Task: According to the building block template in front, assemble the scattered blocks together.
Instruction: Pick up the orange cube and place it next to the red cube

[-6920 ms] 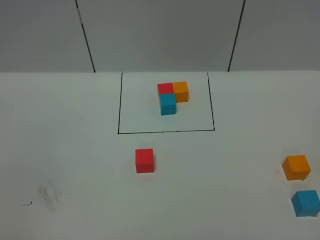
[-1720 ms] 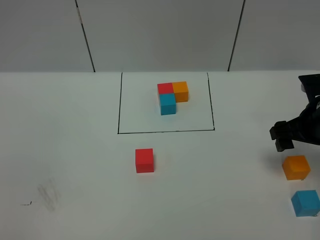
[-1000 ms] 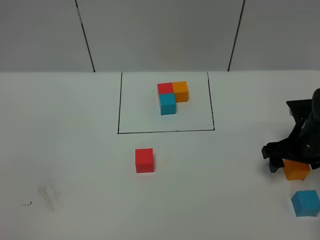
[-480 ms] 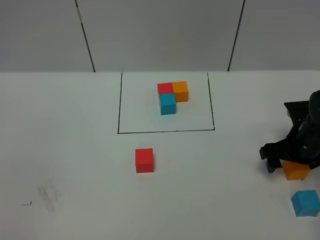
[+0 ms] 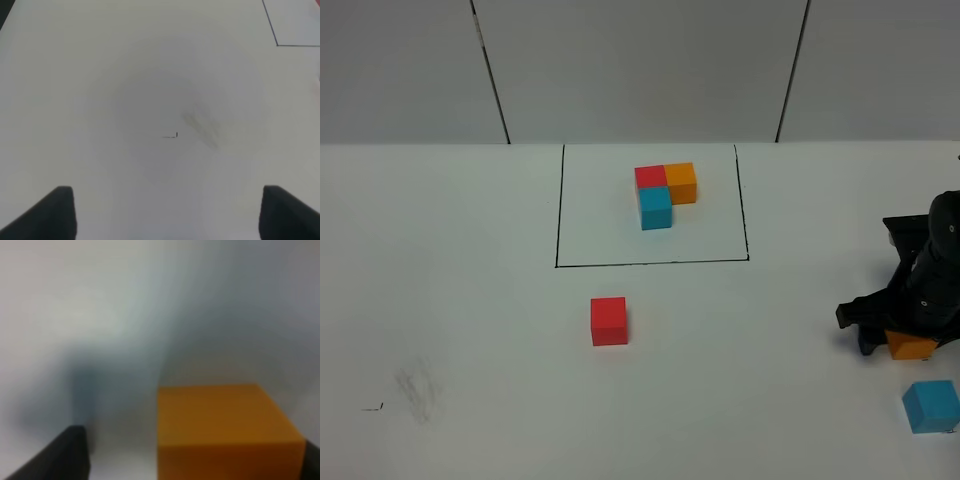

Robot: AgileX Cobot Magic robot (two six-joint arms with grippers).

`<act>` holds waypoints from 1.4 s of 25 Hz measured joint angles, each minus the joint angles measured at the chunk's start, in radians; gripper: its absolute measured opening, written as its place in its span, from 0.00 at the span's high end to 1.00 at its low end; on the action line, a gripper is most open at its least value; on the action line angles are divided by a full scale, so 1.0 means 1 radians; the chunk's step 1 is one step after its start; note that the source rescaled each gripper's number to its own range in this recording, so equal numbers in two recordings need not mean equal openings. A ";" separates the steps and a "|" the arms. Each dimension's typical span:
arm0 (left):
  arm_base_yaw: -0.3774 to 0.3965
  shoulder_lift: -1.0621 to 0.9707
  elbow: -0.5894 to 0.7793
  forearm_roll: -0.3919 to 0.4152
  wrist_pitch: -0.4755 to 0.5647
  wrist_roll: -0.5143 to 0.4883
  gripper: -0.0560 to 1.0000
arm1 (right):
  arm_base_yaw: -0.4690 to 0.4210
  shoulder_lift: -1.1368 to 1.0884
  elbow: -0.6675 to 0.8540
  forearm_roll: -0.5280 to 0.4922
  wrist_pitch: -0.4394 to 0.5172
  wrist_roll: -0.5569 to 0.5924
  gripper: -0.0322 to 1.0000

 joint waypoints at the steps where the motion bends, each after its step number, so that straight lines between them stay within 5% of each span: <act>1: 0.000 0.000 0.000 0.000 0.000 0.000 0.14 | 0.000 0.000 0.000 0.000 0.000 0.000 0.65; 5: 0.000 0.000 0.000 0.000 0.000 0.000 0.14 | 0.000 0.000 0.000 -0.001 -0.003 0.002 0.97; 21: 0.000 0.000 0.000 0.000 0.000 0.000 0.14 | -0.001 -0.102 0.001 -0.056 0.026 -0.013 0.96; 28: 0.000 0.000 0.000 0.000 0.000 -0.002 0.14 | -0.001 -0.246 0.001 -0.017 0.139 -0.143 0.96; 35: 0.000 0.000 0.000 0.000 0.000 -0.002 0.14 | -0.001 -0.313 0.001 0.148 0.257 -0.352 0.96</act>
